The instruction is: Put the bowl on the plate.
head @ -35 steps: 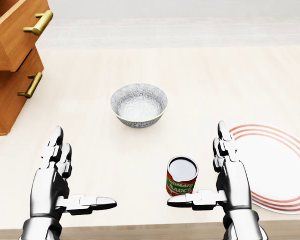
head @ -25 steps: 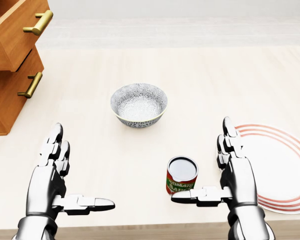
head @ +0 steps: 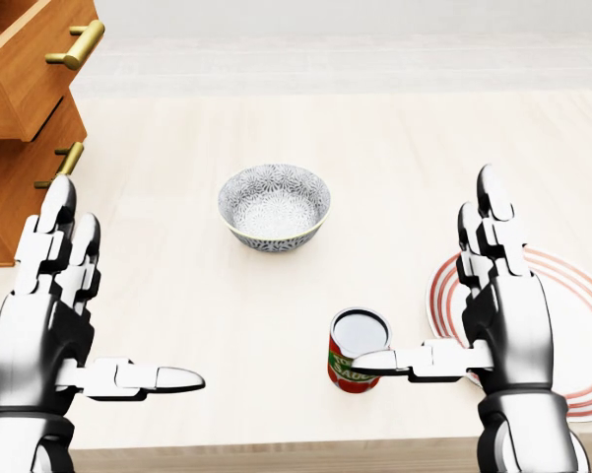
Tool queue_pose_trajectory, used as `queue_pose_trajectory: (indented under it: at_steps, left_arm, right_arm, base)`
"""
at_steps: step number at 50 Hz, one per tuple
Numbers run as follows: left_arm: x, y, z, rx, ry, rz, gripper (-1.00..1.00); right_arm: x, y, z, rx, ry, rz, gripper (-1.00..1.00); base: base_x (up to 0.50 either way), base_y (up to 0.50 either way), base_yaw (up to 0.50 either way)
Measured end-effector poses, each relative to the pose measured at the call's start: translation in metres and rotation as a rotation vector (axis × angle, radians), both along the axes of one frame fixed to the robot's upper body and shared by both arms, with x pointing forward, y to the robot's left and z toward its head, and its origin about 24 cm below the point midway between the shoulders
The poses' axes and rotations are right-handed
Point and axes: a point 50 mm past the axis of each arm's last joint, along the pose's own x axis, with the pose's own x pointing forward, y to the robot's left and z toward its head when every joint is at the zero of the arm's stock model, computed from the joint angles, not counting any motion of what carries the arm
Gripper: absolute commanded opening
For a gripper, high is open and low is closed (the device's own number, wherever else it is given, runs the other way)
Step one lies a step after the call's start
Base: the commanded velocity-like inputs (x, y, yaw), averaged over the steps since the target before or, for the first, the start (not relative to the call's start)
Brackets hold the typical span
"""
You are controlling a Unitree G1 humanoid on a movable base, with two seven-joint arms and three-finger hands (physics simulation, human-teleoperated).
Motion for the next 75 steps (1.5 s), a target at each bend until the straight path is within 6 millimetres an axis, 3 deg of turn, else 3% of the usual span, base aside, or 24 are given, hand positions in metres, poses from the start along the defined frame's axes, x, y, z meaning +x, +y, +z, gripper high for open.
queue_pose_trajectory:
  at_steps: [32, 67, 75]
  left_arm:
    - [-0.005, 0.009, 0.024, -0.023, -0.109, 0.023, 1.00]
    - [-0.006, 0.020, 0.039, -0.045, -0.176, 0.055, 1.00]
    - [-0.006, 0.022, 0.041, -0.044, -0.187, 0.062, 1.00]
  right_arm:
    - [-0.007, -0.003, 0.017, -0.014, -0.074, 0.007, 1.00]
    - [-0.008, -0.004, 0.019, -0.027, -0.082, 0.007, 1.00]
    - [-0.009, -0.004, 0.020, -0.030, -0.088, 0.008, 1.00]
  base:
    - [0.00, -0.45, 0.00]
    - [0.00, -0.14, 0.00]
    - [0.41, 0.00, 0.00]
